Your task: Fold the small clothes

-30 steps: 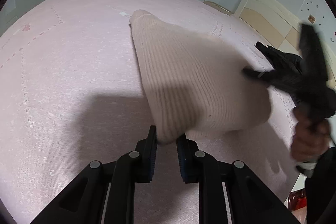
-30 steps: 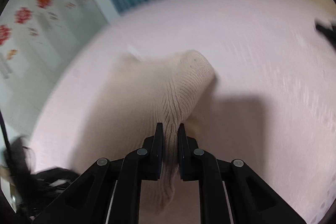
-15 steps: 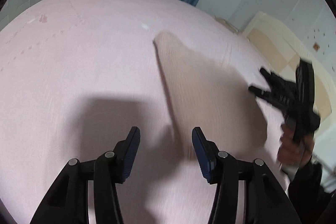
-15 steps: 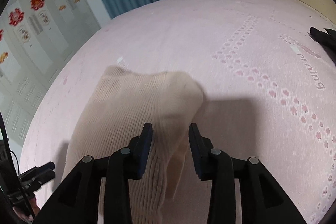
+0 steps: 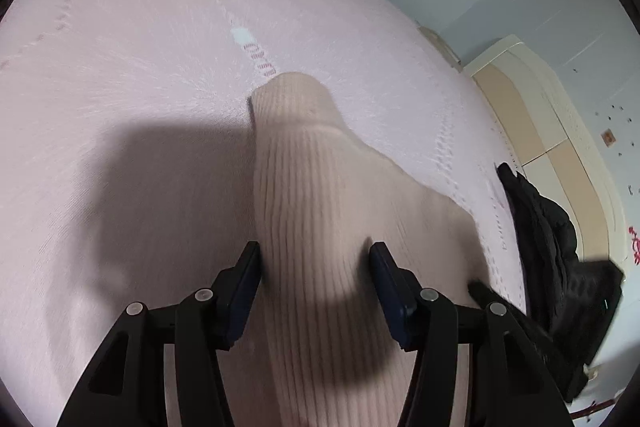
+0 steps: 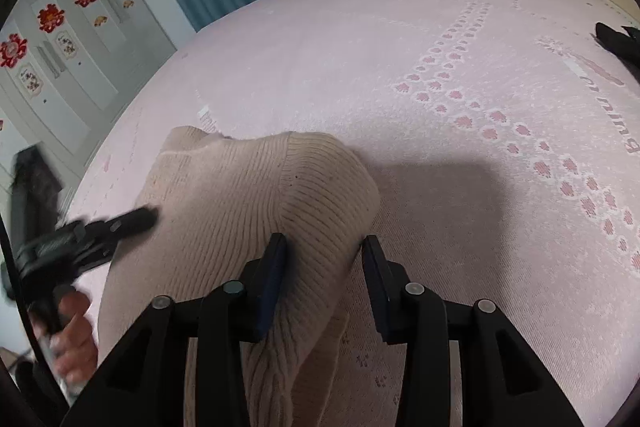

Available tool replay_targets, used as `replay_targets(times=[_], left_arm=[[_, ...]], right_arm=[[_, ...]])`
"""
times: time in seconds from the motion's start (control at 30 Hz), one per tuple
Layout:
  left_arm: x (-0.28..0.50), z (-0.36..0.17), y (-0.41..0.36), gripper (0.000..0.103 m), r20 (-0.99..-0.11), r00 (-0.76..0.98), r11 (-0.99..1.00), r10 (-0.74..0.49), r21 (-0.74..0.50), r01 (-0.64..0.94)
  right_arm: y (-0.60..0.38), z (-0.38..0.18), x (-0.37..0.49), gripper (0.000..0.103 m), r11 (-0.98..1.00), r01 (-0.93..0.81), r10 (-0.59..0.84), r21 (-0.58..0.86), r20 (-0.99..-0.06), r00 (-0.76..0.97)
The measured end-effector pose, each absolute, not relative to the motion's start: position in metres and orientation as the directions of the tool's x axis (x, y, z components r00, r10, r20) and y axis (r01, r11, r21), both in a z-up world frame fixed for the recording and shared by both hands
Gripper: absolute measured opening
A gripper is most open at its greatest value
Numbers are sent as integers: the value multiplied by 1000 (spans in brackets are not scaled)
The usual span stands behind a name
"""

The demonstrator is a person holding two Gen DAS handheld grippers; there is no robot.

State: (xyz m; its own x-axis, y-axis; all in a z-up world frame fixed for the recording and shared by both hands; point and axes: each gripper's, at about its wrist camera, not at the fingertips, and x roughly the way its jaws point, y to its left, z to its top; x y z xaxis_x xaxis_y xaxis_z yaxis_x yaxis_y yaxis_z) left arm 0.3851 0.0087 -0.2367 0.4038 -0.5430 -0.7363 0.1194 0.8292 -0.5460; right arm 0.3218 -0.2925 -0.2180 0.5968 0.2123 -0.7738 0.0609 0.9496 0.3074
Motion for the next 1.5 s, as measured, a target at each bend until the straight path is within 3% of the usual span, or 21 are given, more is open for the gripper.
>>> replay_targets(times=[0.1,0.17,0.23,0.33,0.47,0.67,0.8,0.93,1.13,1.27,1.37,1.5], left_arm=[[408,-244,2,42,-723,403,814,-561,-570,109],[414,-244,2,26,-703,418,802,-575,-585,121],[414,-245,5,23,-677,429,782,-598,-610,128],[412,-246,7,24,-681,438,790,-588,-600,127],[400,-239,5,37,-710,458,828,-534,-549,114],[383,-218,-1,41,-742,509,892,-437,-429,141],[360,-198,-5,41,-752,560,937,-349,-298,183],[356,-182,-8,46,-731,590,939,-342,-253,232],[380,-183,-30,46,-738,571,931,-359,-243,271],[395,-207,-41,46,-777,559,949,-290,-157,274],[404,-214,-41,46,-779,557,951,-287,-162,264],[403,-214,-45,46,-782,564,956,-265,-135,262]], right_arm=[[-289,-219,321,16,962,39,195,272,-775,601],[-287,-220,321,14,968,31,180,250,-772,610],[-290,-223,320,12,961,38,194,273,-766,613],[-295,-226,319,10,954,48,207,297,-764,612],[-293,-227,319,10,964,55,175,260,-777,604],[-286,-220,320,12,975,64,133,212,-793,594],[-286,-203,310,19,976,58,126,209,-764,632],[-274,-189,313,20,982,27,122,186,-740,661],[-264,-205,336,21,988,5,116,154,-766,632],[-275,-222,344,21,988,37,97,151,-786,610],[-280,-229,349,21,981,53,118,186,-792,598],[-271,-233,354,20,990,51,73,128,-803,592]])
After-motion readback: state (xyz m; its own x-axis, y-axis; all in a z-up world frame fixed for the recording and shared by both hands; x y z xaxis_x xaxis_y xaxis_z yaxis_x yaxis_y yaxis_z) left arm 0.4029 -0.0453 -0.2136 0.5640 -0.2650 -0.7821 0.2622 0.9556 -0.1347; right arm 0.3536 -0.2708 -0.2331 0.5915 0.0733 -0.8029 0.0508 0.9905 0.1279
